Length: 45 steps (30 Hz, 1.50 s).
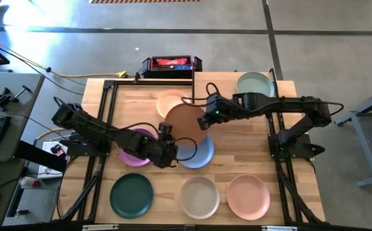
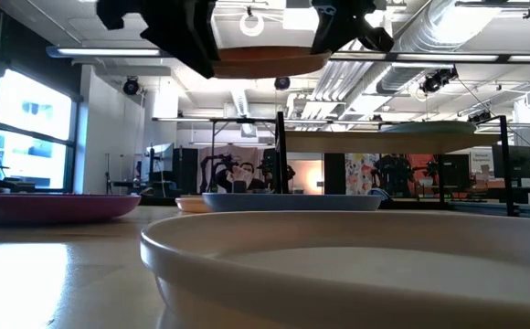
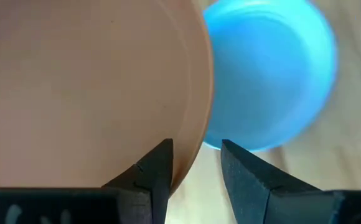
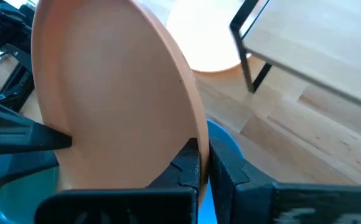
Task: Place and stack plates onto a shelf
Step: Stack the orange plate on top of the light blue plate on the shelf
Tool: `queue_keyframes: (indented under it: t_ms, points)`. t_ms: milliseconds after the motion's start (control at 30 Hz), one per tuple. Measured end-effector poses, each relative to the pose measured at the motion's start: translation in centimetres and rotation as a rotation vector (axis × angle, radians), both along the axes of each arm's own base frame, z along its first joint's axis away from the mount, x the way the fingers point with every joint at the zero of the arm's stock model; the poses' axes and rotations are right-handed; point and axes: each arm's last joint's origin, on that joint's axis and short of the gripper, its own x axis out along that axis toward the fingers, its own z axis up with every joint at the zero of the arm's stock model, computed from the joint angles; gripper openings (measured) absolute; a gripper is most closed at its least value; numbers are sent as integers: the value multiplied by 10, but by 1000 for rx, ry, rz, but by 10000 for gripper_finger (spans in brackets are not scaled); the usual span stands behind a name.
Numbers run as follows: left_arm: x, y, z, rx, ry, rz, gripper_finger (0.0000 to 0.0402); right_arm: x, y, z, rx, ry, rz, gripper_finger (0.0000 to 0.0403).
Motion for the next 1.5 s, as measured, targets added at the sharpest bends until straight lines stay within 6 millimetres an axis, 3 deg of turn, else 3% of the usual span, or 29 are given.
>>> queue_keyframes:
  t_ms: [333, 600, 900, 1233, 1500]
  points:
    - [5, 4, 22, 178, -132, 115, 122, -15, -19, 3, -27, 72, -25, 1]
    - [8, 4, 37, 168, -185, 131, 122, -48, -34, 18, -40, 131, -53, 1]
    - [9, 3, 37, 142, -195, 130, 122, -112, -55, 49, -72, 107, -158, 0]
    - [11, 3, 38, 118, -227, 147, 122, -188, -74, 66, -103, 153, -356, 0]
    - [13, 4, 40, 106, -250, 155, 122, -222, -80, 68, -119, 136, -456, 0]
